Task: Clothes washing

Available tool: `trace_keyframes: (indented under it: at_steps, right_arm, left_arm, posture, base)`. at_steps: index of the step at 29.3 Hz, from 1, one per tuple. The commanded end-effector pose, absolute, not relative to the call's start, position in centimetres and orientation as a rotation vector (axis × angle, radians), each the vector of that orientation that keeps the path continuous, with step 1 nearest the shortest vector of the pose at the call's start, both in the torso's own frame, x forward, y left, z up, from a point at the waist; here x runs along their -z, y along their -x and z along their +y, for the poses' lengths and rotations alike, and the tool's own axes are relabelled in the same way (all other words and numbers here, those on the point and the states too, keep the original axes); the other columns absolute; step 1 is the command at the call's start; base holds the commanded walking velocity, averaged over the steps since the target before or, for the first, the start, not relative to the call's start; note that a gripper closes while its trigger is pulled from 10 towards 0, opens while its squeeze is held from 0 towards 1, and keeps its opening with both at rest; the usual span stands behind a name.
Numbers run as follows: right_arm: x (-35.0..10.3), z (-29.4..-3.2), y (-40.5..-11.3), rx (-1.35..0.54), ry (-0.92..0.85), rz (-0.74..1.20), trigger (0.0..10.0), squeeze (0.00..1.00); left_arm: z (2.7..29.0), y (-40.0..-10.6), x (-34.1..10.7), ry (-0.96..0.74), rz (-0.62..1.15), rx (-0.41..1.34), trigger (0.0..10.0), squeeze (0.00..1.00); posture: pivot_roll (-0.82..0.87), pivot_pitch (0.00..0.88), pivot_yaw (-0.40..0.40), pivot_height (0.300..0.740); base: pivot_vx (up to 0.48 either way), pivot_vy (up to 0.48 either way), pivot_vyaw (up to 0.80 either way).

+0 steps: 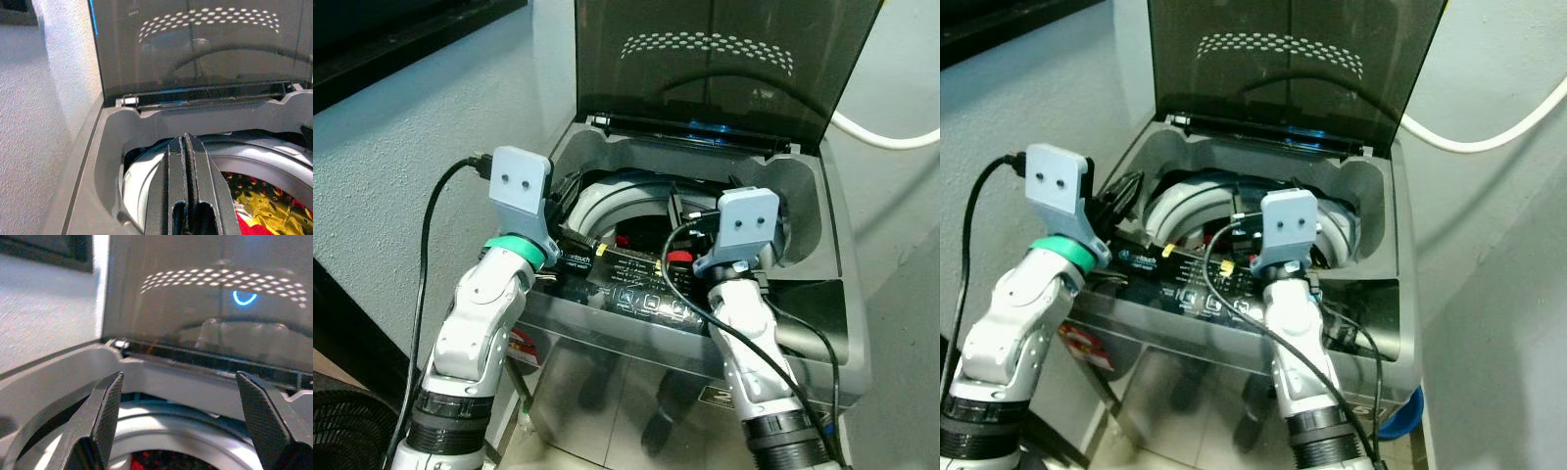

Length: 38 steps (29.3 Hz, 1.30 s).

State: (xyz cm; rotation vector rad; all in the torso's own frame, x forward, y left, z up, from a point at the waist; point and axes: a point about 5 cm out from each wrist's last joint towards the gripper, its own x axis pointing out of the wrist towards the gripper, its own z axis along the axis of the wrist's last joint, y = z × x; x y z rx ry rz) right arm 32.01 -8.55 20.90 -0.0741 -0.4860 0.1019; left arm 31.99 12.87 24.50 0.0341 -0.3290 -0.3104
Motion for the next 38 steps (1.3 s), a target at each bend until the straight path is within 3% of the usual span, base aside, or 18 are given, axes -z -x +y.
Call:
trace_keyframes:
  at_steps: [1, 7, 11, 15, 38]
  right_arm:
    - [-20.7, -8.2, -31.7, -0.108, 0.068, -0.472, 10.0, 0.00]
    - [-20.5, -8.4, -31.7, -0.136, 0.060, -0.462, 10.0, 0.00]
    - [-20.3, -10.0, -32.0, -0.067, 0.055, -0.442, 10.0, 0.00]
    - [-20.5, -9.1, -31.8, -0.061, 0.042, -0.452, 10.0, 0.00]
    - [-20.2, -8.6, -31.7, -0.093, 0.090, -0.437, 10.0, 0.00]
  left_arm:
    - [13.6, -32.0, -24.0, -0.026, -0.308, 0.293, 10.0, 0.00]
    - [13.5, -32.0, -24.0, -0.016, -0.314, 0.271, 10.0, 0.00]
    - [11.7, -32.4, -23.4, -0.005, -0.300, 0.310, 10.0, 0.00]
    - [11.7, -32.8, -23.7, -0.011, -0.303, 0.322, 10.0, 0.00]
    - [11.2, -32.8, -23.3, 0.009, -0.304, 0.317, 10.0, 0.00]
  posture:
    - [0.11, 0.002, -0.005, 0.740]
    - [0.12, 0.008, -0.004, 0.740]
    - [0.07, 0.000, 0.024, 0.740]
    - [0.07, 0.000, 0.039, 0.740]
    - [0.06, 0.000, 0.023, 0.740]
  base:
    - [0.000, 0.000, 0.00]
    - [0.000, 0.000, 0.00]
    - [0.000, 0.000, 0.00]
    - [0.000, 0.000, 0.00]
    - [-0.342, 0.000, 0.00]
